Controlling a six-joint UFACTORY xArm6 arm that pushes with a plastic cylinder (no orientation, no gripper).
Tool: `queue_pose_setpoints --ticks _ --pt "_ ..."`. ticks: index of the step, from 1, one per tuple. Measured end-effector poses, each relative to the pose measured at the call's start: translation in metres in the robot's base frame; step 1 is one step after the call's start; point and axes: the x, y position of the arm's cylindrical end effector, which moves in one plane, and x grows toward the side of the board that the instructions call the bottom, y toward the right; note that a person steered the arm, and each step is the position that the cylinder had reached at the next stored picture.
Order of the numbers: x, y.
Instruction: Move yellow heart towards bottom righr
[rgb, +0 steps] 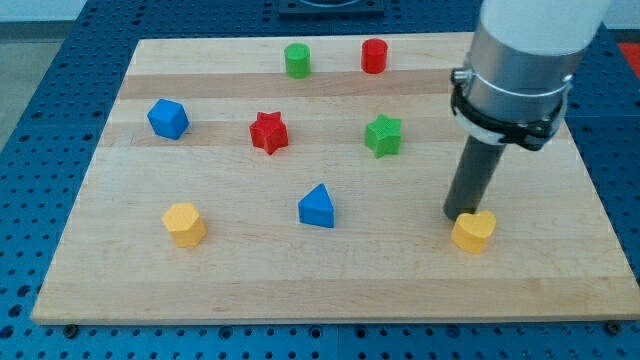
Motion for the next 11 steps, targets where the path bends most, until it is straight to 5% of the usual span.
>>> queue_pose_setpoints --ticks 11 --pt "0.038 0.012"
